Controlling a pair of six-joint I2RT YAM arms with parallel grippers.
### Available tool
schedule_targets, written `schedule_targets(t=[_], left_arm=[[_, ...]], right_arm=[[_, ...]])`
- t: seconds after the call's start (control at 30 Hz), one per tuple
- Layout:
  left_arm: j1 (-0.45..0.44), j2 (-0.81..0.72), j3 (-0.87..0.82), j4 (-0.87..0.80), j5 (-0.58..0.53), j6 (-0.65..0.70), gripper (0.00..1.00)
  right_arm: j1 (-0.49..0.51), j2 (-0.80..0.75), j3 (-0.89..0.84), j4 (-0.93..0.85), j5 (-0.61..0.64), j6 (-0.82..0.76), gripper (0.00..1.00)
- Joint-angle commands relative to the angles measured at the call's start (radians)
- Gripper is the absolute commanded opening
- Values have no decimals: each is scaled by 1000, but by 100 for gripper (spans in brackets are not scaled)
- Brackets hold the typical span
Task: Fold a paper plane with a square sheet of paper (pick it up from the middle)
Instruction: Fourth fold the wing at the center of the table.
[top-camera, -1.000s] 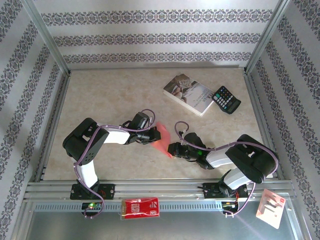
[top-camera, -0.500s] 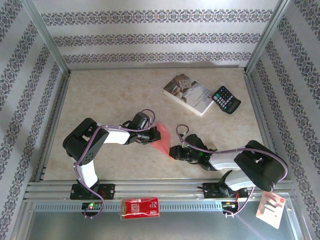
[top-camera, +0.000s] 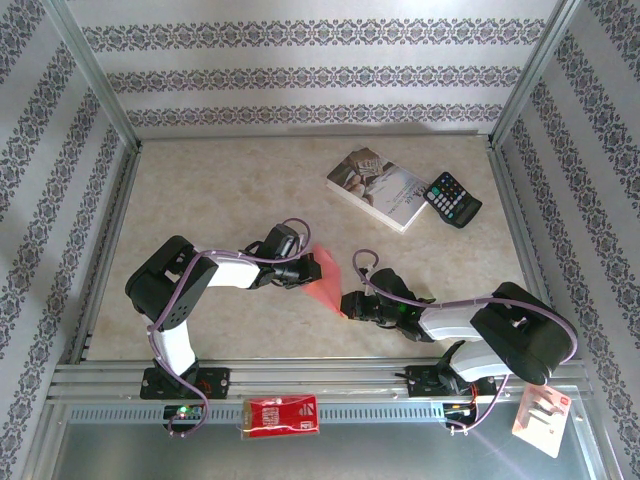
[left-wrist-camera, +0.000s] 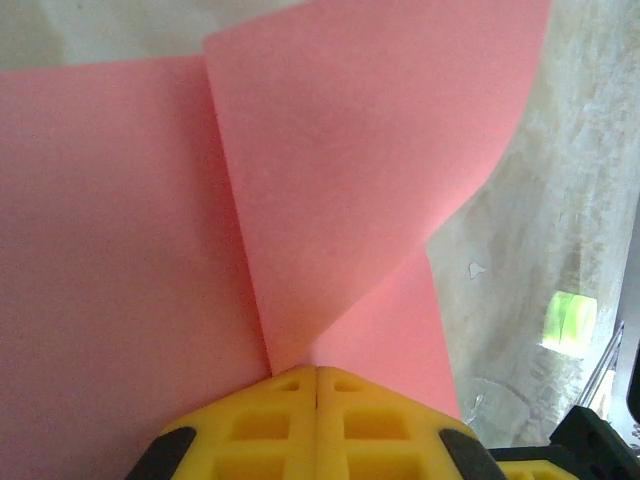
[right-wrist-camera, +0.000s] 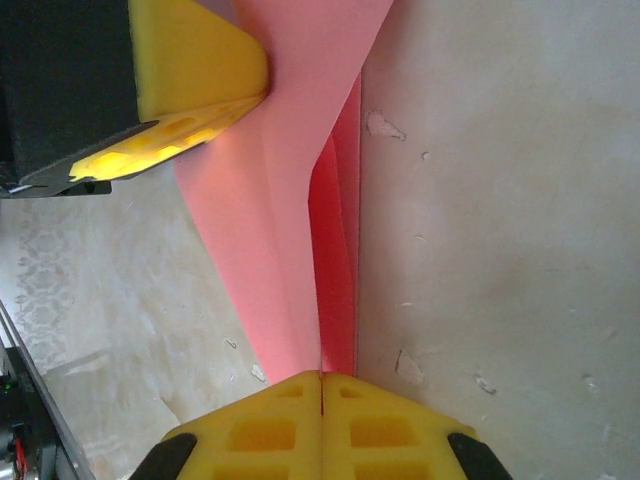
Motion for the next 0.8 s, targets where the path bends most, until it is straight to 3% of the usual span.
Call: schedule_targets(t=[0.0,0.77], left_arm=[[28,29,-32,-69,-60,29,1],[28,31,-45,-56,-59,23,1]], right_arm=[[4,-4,-1,-113,42,-32,6],[-4,-244,87,-331,19,-139,18]])
